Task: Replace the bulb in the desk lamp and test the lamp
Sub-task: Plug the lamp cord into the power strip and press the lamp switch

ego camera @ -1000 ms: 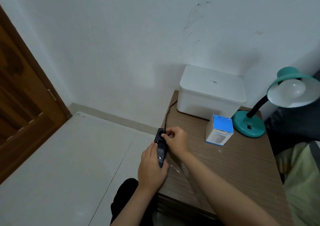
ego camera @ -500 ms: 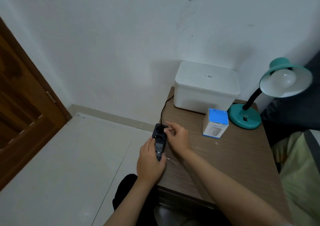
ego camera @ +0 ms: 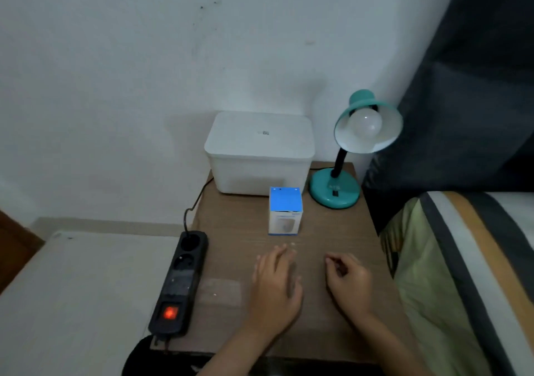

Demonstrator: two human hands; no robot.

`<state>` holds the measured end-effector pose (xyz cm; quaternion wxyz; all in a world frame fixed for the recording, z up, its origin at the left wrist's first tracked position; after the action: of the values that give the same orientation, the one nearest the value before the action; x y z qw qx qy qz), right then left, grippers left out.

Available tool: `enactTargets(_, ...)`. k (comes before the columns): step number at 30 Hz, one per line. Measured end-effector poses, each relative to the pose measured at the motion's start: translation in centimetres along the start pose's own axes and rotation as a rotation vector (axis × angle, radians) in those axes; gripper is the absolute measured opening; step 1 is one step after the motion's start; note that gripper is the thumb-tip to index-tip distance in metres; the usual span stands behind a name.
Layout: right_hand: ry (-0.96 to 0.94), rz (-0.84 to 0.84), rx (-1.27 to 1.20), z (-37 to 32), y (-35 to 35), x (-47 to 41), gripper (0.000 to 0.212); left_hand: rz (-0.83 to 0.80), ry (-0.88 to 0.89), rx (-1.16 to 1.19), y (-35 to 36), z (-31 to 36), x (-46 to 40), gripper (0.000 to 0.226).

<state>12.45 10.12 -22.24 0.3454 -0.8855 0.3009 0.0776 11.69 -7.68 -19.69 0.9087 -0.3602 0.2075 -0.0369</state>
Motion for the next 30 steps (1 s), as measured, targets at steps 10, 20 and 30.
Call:
enactTargets(10,-0.035,0.091,-0.01,4.2,0.2,-13.7,0.021,-0.18,0.078,0.036,12.9,2.7,-11.1,0.052)
enactTargets(20,-0.128,-0.057,-0.028,7.0,2.6,-16.2,0.037,-0.164,-0.01,-0.093,15.5,-0.1,-15.5,0.066)
enactTargets(30,-0.16,-0.075,0.047,7.6,3.2,-16.0,0.027,-0.116,0.008,-0.067,15.4,0.0,-15.4,0.063)
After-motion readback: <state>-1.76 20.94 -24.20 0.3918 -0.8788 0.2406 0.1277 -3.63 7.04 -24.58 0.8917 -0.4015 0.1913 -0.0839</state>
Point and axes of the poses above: each hand's wrist, its own x-axis away from the middle knuckle, its own y-axis out of the palm, z = x × y, the point moved 2 cm from there along -x, towards the middle knuckle, and after that the axes turned 5 degrees about z, right-handed, at the moved point
